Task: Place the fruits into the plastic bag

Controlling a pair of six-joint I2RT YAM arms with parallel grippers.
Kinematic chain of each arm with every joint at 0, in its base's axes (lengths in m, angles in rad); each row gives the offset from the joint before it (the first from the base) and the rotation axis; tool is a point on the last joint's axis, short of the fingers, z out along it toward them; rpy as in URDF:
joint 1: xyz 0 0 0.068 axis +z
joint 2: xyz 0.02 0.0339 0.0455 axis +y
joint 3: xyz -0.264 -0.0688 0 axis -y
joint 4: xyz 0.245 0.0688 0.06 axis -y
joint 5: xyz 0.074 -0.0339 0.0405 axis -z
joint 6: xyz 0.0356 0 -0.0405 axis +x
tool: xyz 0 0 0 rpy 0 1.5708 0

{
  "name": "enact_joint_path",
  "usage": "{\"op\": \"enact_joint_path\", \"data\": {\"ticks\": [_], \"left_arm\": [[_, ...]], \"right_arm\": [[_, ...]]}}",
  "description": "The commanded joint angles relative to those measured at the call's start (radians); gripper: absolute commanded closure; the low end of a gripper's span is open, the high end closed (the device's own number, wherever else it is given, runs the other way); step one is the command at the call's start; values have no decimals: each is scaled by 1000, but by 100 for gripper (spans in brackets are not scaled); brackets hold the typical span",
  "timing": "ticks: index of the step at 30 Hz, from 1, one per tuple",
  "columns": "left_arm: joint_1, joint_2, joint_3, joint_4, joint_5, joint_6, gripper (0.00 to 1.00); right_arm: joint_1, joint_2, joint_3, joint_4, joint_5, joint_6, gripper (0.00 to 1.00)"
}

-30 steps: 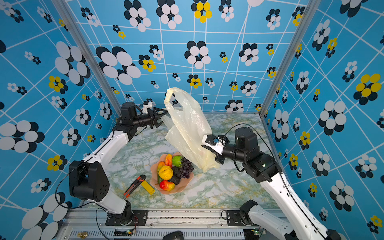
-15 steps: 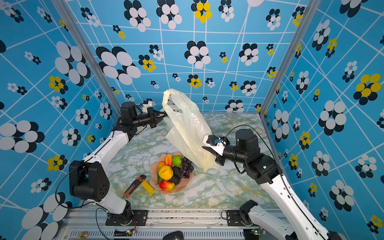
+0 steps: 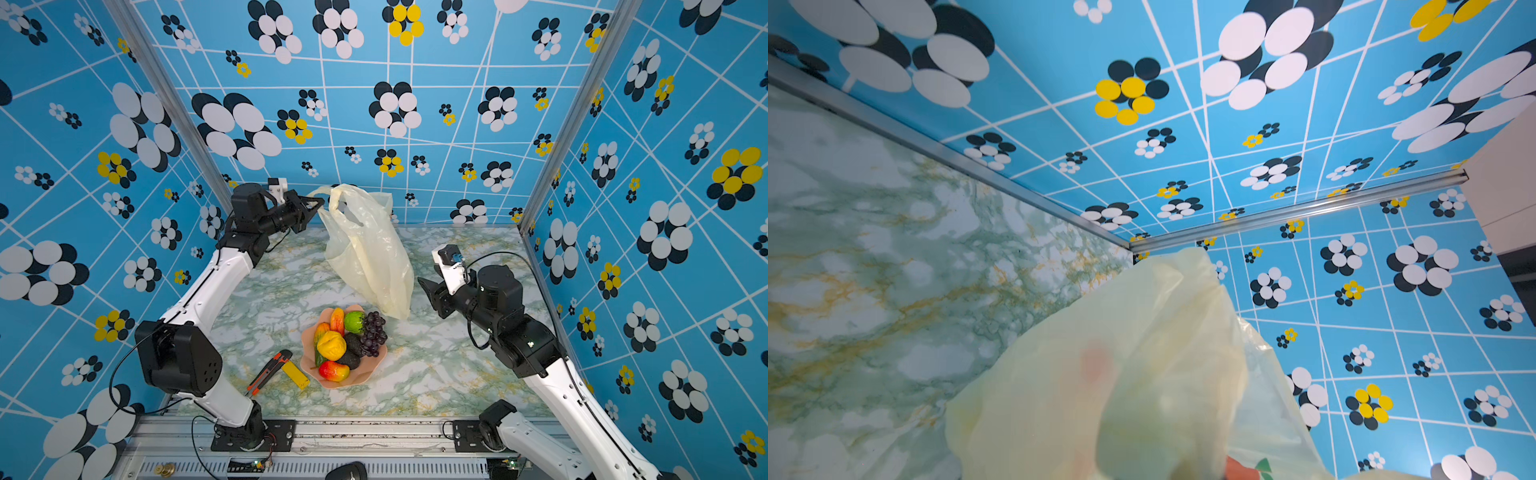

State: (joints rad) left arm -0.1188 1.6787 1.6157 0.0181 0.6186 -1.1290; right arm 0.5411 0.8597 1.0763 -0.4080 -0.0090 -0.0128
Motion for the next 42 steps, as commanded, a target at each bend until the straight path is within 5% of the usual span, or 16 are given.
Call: {"op": "enact_joint_path", "data": {"ticks": [1, 6, 12, 16, 23, 30, 42], "left_arm": [[-20, 32, 143, -94, -94, 115, 100], [-99, 36, 258, -220, -115, 285, 100], [-201, -77, 37, -269, -155, 368, 100], [-226, -161, -123, -256, -183, 364, 100], [-231, -221, -213, -254, -181, 350, 100], [-232, -235, -236, -245, -170, 334, 100], [-229, -231, -229, -264, -160, 329, 100]], "right_arm": [[2, 5, 49, -51, 243, 284, 45], [-17, 92, 167, -206, 238, 509, 45], [-54, 224, 266, -253, 25, 797, 38], [-55, 294, 284, -294, -36, 1002, 22], [-55, 362, 136, -181, -131, 1292, 22], [-71, 510, 97, -150, -188, 1195, 21], [-138, 754, -9, 200, -388, 1173, 20]]}}
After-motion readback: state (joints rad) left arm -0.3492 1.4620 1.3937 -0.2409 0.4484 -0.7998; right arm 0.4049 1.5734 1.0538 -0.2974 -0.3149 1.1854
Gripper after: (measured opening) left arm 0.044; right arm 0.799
